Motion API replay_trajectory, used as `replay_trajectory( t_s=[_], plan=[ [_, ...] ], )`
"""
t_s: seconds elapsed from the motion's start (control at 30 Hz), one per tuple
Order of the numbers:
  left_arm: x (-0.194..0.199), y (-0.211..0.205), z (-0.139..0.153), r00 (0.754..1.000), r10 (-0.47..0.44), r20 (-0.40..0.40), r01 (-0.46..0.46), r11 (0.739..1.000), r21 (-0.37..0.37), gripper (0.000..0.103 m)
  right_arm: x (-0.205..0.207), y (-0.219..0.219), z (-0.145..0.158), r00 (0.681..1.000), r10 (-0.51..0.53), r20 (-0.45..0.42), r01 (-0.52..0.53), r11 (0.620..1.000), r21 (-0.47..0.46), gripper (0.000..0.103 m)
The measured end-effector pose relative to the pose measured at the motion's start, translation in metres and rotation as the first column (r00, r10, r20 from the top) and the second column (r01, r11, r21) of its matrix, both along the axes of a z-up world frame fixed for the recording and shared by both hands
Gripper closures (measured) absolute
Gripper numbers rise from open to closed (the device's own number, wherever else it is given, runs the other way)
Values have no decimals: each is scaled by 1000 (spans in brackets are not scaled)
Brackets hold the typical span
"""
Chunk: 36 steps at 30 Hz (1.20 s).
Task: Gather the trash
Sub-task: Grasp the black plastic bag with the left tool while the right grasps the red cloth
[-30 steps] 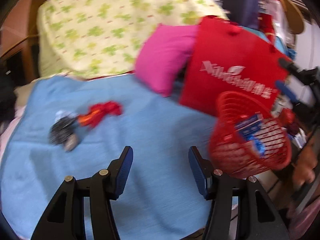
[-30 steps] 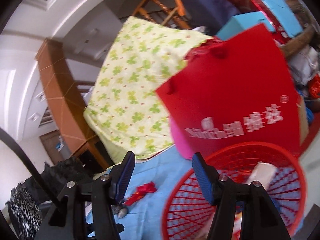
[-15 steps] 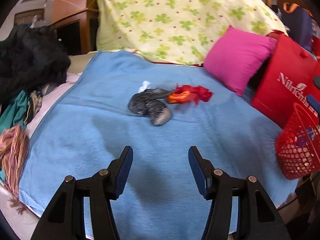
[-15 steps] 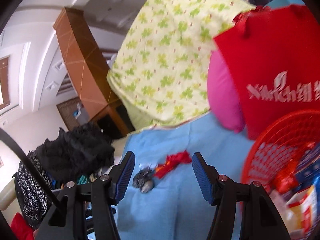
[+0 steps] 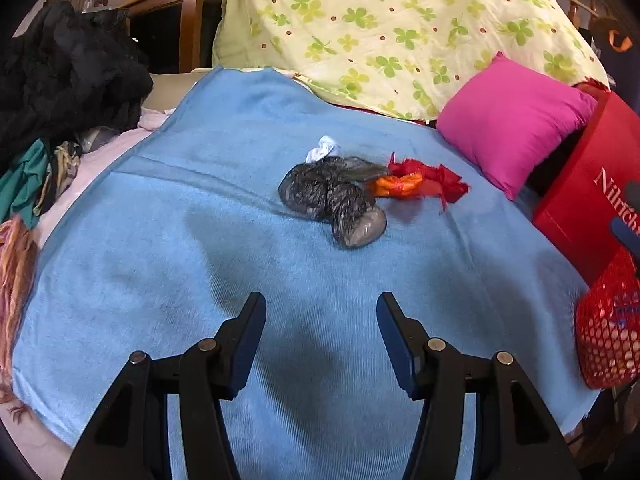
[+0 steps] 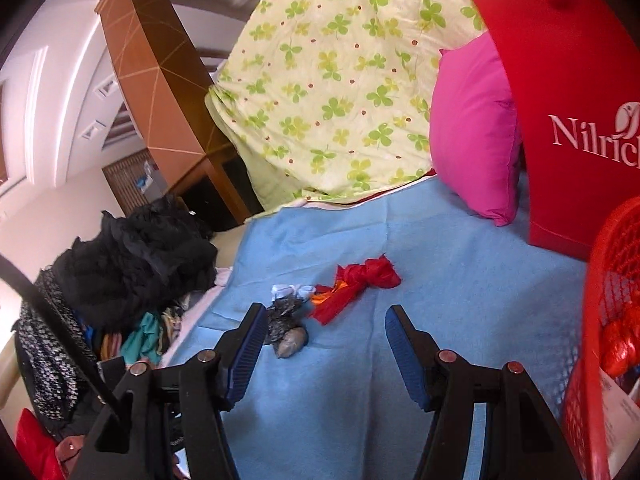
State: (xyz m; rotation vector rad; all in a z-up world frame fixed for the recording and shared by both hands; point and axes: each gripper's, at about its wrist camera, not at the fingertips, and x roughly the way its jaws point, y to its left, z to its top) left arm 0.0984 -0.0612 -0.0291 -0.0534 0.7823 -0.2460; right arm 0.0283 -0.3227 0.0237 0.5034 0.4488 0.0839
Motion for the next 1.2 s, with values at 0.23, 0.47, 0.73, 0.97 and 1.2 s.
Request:
replay_trajectory(
  t_s=[0.23, 0.47, 0.73, 0.97, 1.2],
  plan=[
    [43, -12, -1, 1000, 1, -9, -2, 999, -42, 45, 63, -11, -29, 994, -27, -108, 30, 999, 22, 38],
    [93, -22, -7, 997, 34, -66, -40, 993, -107, 44, 138, -20, -56, 986, -26, -167, 28, 1000, 10, 38],
    [128, -30, -24, 987, 56, -152, -86, 977, -196, 44, 218, -18, -78, 973, -26, -229, 15, 999, -51, 39],
    [140, -41, -35, 980, 55, -189, -92, 977, -194, 45, 248, -6, -107, 952, 32, -303, -41, 999, -24, 46],
    [142, -36, -43, 970, 43, -240, -104, 963, -247, 61, 230, 5, -105, 943, 93, -318, -104, 994, -18, 75]
  ],
)
